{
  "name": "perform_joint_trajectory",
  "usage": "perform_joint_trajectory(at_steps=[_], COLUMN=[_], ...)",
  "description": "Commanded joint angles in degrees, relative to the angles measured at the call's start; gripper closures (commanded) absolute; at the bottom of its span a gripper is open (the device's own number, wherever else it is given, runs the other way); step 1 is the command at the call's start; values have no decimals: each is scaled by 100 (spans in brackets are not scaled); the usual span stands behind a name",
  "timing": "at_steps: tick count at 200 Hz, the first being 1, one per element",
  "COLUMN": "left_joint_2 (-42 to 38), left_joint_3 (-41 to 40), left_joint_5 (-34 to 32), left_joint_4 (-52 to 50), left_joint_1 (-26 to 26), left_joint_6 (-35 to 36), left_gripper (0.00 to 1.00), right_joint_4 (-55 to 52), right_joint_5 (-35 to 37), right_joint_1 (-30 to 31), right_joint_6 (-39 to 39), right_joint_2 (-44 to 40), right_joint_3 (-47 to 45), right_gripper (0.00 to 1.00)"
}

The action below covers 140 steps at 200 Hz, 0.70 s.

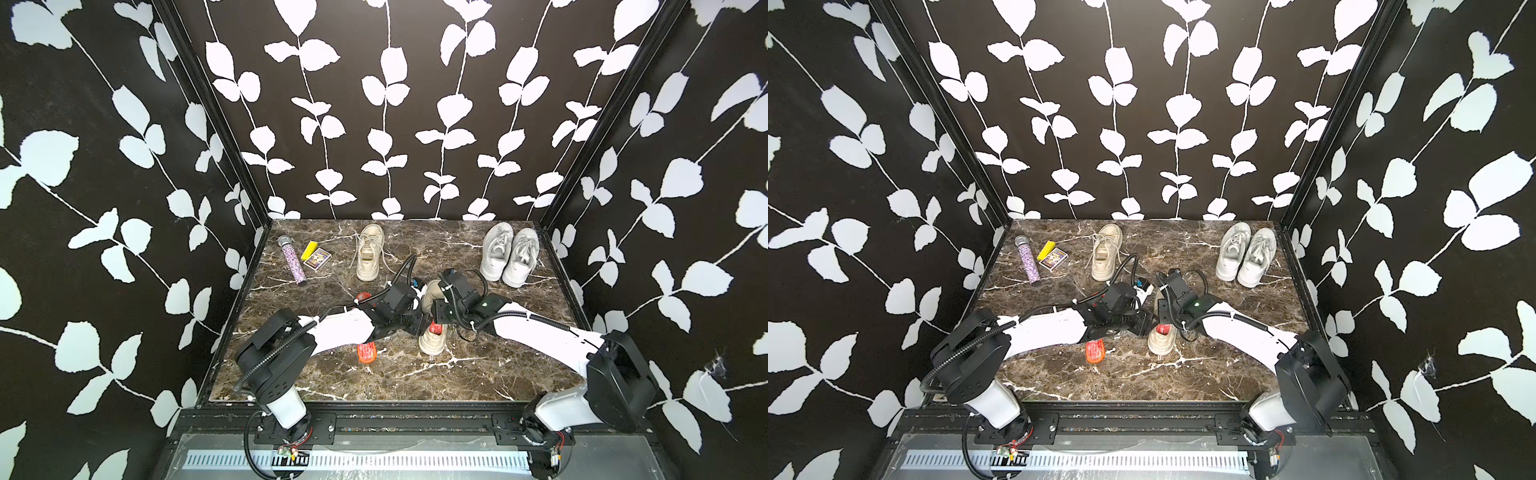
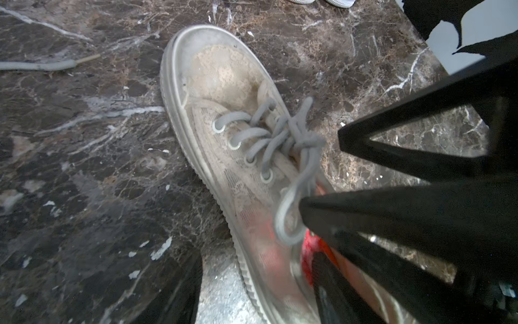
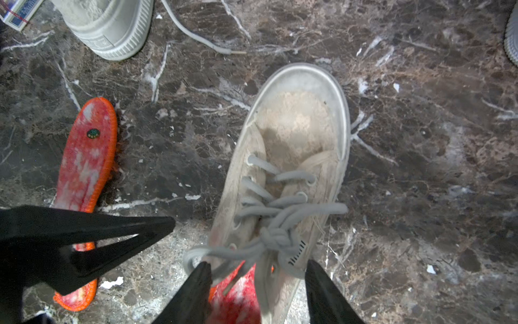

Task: Remove the insole from the shoe
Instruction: Untie the shoelace on the shoe.

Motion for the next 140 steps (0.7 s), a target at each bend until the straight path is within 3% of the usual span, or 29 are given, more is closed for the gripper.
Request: perform_joint_trajectory(at_steps=[1,25,61,92,140], left_joint_2=[97,137,137,145,222], left_joint_3=[234,289,254,174,285], left_joint_5=[105,93,108,178,184], left_joint_4=[-130,-178,-143,11,-96], left_joint_1=[-35,-35,-35,-35,-35], left_joint_6=[117,167,177,185,300], left_gripper=[38,40,45,48,57], right_joint_4=[18,-90,-229,175,449], right_joint_5=[166,141,12,-534,-580], right_joint_1=[0,12,114,165,158], right_joint_6=[3,32,117,539,768], right_joint_2=[110,62,-315,-411,-184], right_joint_3=[140,110,-50,-367,-525], right_gripper=[46,50,65,67,73])
